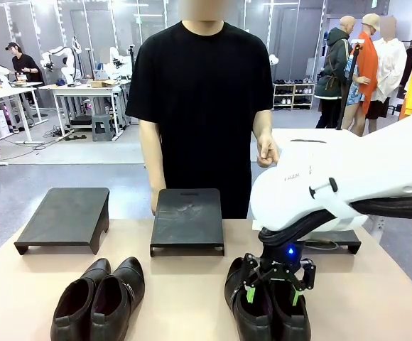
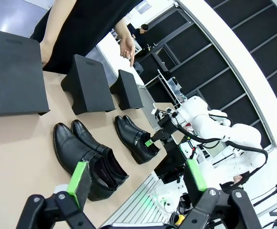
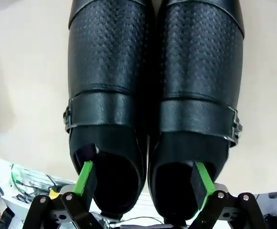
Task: Place the shoes on the stand as instructed by the person.
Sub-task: Pick up one pair of Shoes and place it on the Shoes Stand indicated by the person.
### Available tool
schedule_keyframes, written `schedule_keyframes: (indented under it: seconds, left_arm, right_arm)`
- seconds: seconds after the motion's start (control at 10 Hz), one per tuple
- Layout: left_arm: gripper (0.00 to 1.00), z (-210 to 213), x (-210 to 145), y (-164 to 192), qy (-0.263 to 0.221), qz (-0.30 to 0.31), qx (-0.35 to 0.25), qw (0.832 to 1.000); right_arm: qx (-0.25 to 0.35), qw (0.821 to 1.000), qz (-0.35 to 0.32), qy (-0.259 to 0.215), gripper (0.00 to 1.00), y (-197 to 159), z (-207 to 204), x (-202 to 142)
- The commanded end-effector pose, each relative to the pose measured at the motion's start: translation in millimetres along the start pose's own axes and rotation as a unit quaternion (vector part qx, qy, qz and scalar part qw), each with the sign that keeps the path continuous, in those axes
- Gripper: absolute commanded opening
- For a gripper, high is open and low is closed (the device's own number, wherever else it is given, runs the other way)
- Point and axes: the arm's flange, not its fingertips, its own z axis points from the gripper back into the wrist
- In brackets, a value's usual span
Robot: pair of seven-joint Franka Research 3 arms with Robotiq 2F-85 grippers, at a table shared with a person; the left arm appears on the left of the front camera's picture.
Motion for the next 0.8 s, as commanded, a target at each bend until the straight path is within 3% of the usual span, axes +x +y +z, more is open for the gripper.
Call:
schedule_keyframes:
  seconds: [0.0,0.1,0.2,0.3,0.4,0.5,0.7]
  left_arm:
    - [1.0,1,2,1,-0.001,-0.009,-0.007,1.0]
    - [1.0,1,2,1,-0.001,-0.009,-0.007,1.0]
    - [1.0,1,2,1,-0.001,-0.009,-0.007,1.0]
    - [1.0,1,2,1,-0.001,-0.009,-0.007,1.0]
    - [1.0,1,2,1,-0.001,-0.009,-0.007,1.0]
    - [1.0,1,2,1,-0.001,-0.009,-0.007,1.0]
    - [1.0,1,2,1,-0.001,-0.009,-0.007,1.0]
  right_arm:
    - [-0.016,1.0,-0.013,-0.019,1.0,13,-13,6]
    - [-0.02,1.0,-0.011,-0.015,1.0,14,-18,6]
    - [-0.026,1.0,0.001,-0.009,0.94,13,-22,5]
    - [-0.033,0.999,0.009,-0.009,0.59,13,-24,4]
    - [-0.035,0.999,0.009,-0.009,0.4,13,-25,4]
    - [-0.039,0.999,0.014,-0.005,0.0,13,-27,3]
    - [-0.037,0.999,0.016,-0.004,0.0,13,-29,3]
